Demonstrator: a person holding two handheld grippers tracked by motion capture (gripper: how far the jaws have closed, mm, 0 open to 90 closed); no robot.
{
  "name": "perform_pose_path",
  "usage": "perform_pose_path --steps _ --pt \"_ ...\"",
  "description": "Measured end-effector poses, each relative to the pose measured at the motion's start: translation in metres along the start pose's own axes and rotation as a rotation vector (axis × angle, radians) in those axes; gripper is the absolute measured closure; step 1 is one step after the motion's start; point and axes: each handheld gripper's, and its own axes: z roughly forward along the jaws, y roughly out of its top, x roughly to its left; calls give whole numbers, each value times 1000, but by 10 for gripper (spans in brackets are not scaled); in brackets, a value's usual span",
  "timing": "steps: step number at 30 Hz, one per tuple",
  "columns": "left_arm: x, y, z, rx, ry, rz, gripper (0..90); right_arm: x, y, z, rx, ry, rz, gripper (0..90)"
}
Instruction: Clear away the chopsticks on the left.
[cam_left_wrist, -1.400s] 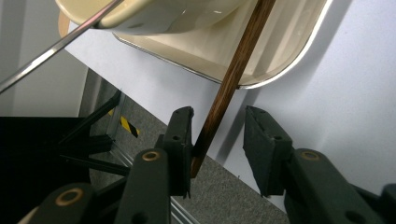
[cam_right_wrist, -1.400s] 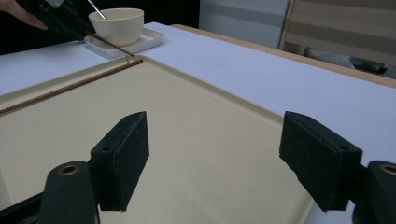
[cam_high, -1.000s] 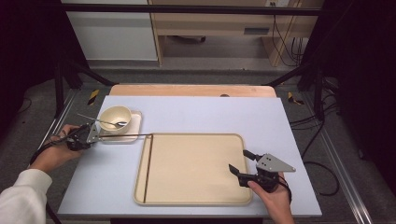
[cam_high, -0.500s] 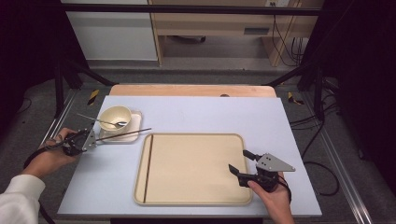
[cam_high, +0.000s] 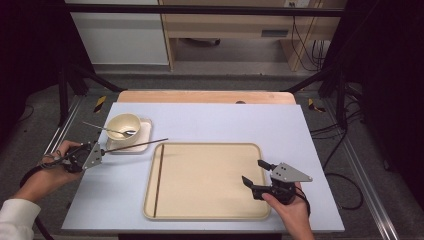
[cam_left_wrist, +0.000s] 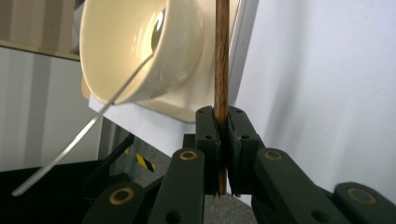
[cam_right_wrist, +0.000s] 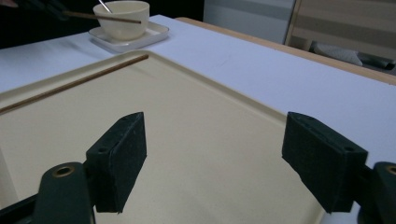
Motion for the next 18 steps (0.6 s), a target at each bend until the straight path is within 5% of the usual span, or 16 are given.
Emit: perform_pose_path --steps 11,18 --pt "-13 45 -8 -47 -3 78 846 17 19 15 124 13 -104 213" --pt "-19 75 -9 -84 8 131 846 19 46 20 216 50 -173 296"
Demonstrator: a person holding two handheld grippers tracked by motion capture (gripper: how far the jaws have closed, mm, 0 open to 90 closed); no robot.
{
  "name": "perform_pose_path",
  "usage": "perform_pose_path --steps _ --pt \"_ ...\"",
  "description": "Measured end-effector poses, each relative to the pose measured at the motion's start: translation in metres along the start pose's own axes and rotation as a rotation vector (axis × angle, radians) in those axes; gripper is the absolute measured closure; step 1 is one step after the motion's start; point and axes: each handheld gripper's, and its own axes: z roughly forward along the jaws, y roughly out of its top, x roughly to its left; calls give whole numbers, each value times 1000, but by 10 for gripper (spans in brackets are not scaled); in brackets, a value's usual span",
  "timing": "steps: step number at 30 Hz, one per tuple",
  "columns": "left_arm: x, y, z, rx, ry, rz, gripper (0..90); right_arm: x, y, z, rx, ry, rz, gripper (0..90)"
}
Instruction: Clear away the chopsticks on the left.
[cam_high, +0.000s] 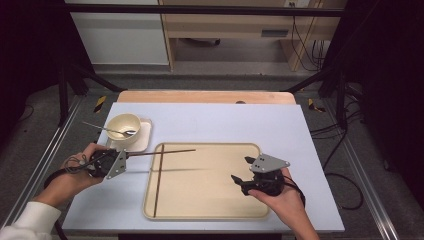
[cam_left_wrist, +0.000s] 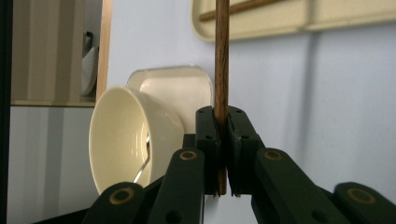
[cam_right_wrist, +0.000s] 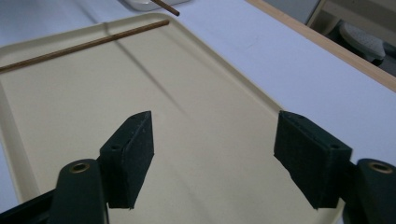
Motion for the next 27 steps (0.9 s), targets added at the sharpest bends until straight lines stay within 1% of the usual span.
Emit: perform_pose_path --steps 1,2,3,4,5,7,8,9,10,12,13,14,15,16,17,18,19,20,21,22,23,24,26,27 --pt "0 3 1 -5 0 6 846 0 0 0 0 0 0 296" --pt "-1 10 3 -5 -3 22 846 0 6 1 30 4 -13 309" --pt "-1 10 3 -5 -3 22 847 0 6 1 30 4 -13 309" --pt "-1 13 4 -8 -4 28 846 2 10 3 60 12 -26 318" --pt "-2 15 6 -10 -5 33 847 3 12 3 75 16 -31 322" --pt "-3 22 7 -15 -4 42 846 3 13 4 82 19 -39 325" --pt "-3 25 8 -16 -3 53 846 4 15 5 93 23 -41 328" --pt "-3 29 9 -22 -1 59 846 5 19 6 111 28 -57 333" --pt "-3 32 10 -25 -2 63 846 5 20 7 116 33 -58 338" --pt "-2 36 9 -31 5 70 846 6 25 9 130 35 -77 343" --pt "-2 36 9 -31 5 70 846 6 25 9 130 35 -77 343" --pt "-2 40 9 -35 7 76 846 7 28 9 138 38 -89 343" --pt "-2 42 9 -36 9 80 846 8 35 8 140 37 -109 342" --pt "-3 44 9 -37 10 86 846 8 39 7 138 40 -115 345" --pt "-4 48 9 -40 12 102 846 9 43 6 143 39 -118 352" --pt "-4 48 9 -40 12 102 846 9 47 5 139 42 -121 354" --pt "-5 51 9 -44 14 107 846 9 47 5 139 42 -121 354" --pt "-7 55 9 -46 15 119 846 9 54 4 144 53 -118 366" --pt "-7 57 9 -52 17 121 846 10 57 5 154 65 -115 370" --pt "-7 57 9 -52 17 121 846 10 57 5 154 65 -115 370" --pt "-8 59 8 -56 21 126 846 10 59 5 165 72 -114 374" --pt "-9 63 6 -62 24 132 846 10 66 10 195 106 -96 393" --pt "-11 67 5 -70 29 141 846 11 69 15 212 121 -81 414" --pt "-11 67 5 -70 29 141 846 11 69 15 212 121 -81 414"
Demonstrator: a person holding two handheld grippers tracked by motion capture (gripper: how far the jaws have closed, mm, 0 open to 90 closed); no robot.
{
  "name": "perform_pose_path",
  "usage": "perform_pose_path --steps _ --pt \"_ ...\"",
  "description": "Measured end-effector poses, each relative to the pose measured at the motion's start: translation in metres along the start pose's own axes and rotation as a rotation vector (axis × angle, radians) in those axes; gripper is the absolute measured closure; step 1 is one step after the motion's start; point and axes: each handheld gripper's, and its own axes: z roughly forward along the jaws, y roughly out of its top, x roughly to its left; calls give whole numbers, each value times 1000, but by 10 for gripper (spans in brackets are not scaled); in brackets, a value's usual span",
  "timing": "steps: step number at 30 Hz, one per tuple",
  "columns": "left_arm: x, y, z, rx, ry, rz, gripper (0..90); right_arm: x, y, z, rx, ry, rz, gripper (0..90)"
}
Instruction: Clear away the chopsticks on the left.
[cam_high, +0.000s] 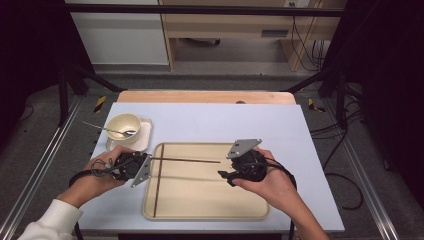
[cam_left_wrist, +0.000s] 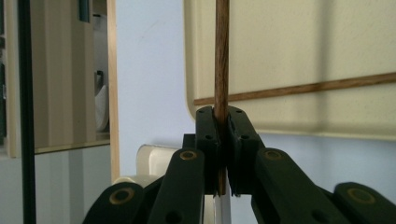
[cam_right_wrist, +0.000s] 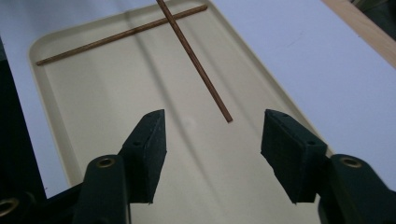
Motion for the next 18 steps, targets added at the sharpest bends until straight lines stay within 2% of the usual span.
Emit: perform_pose_path --steps 1,6,8,11,13,15,18 --pt "-3 4 -1 -9 3 11 846 2 5 5 15 25 -8 432" --pt "-5 10 -1 -16 1 30 846 6 17 15 34 68 -34 463" --pt "-6 13 -2 -20 5 34 846 9 24 25 53 100 -46 485" --pt "-8 17 -4 -26 9 46 846 10 28 33 72 117 -58 494" --pt "-9 20 -5 -33 10 55 846 12 33 45 87 136 -73 519" --pt "-11 22 -6 -38 10 61 846 14 37 51 99 144 -70 531" --pt "-13 24 -6 -50 12 64 846 15 40 57 96 157 -76 546"
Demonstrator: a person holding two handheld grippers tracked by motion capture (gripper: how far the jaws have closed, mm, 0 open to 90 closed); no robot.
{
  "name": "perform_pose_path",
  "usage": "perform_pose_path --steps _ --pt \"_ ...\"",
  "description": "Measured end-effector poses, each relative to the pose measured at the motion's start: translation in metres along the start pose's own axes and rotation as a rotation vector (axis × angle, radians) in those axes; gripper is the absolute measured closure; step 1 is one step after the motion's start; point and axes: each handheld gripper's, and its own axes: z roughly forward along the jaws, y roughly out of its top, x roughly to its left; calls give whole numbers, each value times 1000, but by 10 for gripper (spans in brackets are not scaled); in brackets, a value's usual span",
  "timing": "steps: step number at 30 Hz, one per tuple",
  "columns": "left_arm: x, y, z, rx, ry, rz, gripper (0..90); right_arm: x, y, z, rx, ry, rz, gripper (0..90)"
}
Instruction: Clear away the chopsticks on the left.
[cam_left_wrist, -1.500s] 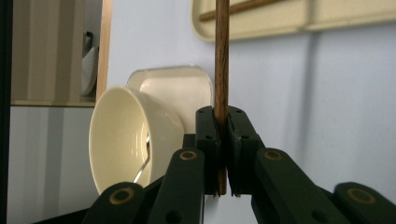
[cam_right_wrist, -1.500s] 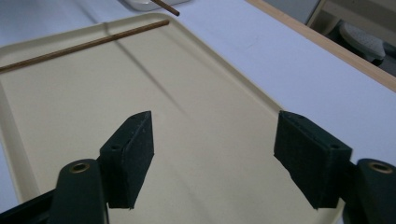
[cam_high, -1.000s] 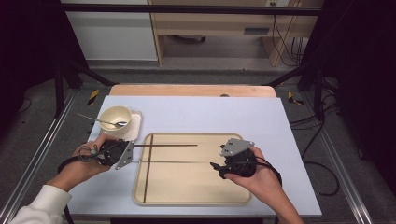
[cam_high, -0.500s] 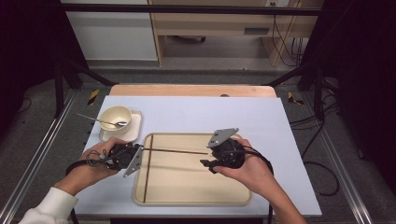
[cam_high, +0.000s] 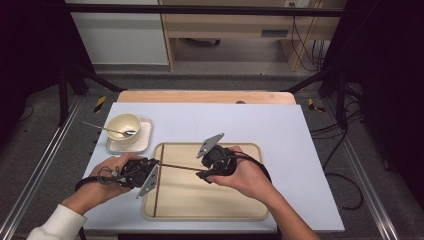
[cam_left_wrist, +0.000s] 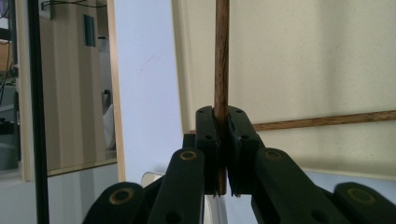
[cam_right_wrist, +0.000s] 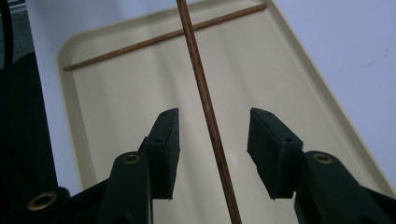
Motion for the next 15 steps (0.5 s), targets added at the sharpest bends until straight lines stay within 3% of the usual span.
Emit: perform_pose_path --steps 15 --pt "-8 8 0 -29 6 17 846 10 17 28 24 74 -34 701"
